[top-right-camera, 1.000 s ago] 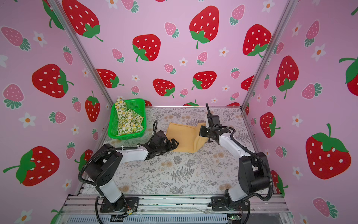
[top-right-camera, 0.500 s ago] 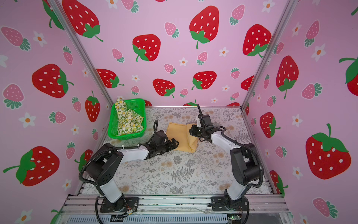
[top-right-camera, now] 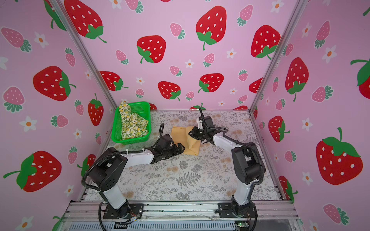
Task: Fold and stack skirts
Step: Fold the skirt at the center of the table.
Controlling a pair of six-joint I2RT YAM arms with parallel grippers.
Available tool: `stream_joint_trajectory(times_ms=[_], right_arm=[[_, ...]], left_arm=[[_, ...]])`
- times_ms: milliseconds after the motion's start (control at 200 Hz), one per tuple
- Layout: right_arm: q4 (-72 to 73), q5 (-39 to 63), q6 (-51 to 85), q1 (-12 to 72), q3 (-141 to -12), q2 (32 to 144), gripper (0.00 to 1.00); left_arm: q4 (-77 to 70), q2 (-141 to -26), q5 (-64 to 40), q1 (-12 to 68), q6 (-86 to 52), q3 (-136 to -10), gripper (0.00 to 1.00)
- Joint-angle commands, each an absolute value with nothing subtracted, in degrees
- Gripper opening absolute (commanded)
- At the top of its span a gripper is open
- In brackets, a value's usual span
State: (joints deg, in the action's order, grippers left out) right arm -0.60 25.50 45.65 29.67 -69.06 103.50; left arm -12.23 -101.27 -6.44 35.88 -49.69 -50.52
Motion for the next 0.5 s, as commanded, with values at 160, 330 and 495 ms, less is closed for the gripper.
stream_joint_trajectory(times_ms=[160, 330, 495], right_arm=[[1.6, 27.7, 47.0, 30.1, -69.3, 108.5, 0.16], [6.1, 29.9, 49.4, 30.2, -68.4, 110.3, 0.41], [11.8, 32.8, 53.4, 30.3, -67.7, 111.1, 0.7]], left_arm=[[-10.8, -103.8, -6.6, 35.7, -49.3, -51.8, 0.99], [-10.6, -103.8, -6.7, 35.7, -49.3, -52.0, 0.99], [-9.8, -103.4, -6.2, 35.5, -48.9, -52.0, 0.99]])
